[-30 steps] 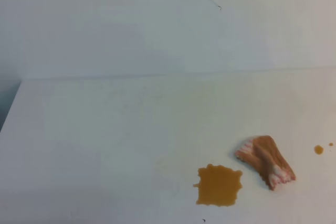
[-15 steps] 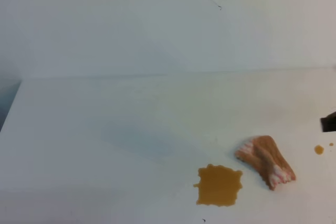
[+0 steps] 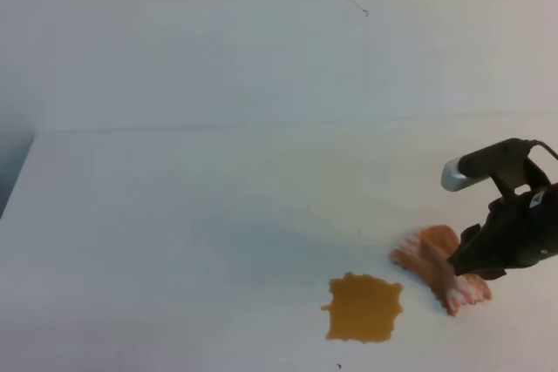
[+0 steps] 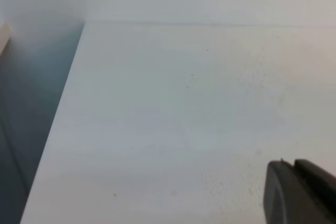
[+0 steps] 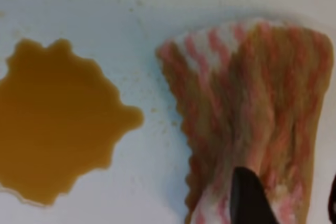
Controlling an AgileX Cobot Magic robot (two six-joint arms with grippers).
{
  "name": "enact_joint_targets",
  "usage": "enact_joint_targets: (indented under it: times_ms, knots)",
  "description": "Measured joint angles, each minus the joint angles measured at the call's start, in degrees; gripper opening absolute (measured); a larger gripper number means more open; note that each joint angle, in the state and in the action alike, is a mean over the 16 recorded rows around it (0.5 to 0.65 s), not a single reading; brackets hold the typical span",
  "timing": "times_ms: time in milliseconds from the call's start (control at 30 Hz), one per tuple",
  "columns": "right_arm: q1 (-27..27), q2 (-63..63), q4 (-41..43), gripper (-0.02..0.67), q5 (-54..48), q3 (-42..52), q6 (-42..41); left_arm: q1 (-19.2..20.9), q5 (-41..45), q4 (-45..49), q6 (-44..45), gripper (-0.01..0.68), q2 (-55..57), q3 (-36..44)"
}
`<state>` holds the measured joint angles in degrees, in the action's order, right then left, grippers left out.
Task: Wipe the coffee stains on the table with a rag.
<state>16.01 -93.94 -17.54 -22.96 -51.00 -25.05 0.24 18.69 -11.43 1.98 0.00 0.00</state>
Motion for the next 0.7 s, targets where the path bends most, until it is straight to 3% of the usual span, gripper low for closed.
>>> enact_joint_targets:
  times_ms: [700]
  knots:
    - [0.52,-10.28,-3.68,0.319,2.28,-4.01,-2.31,0.00,0.00,0.00,0.00,-0.001,0.00,0.00]
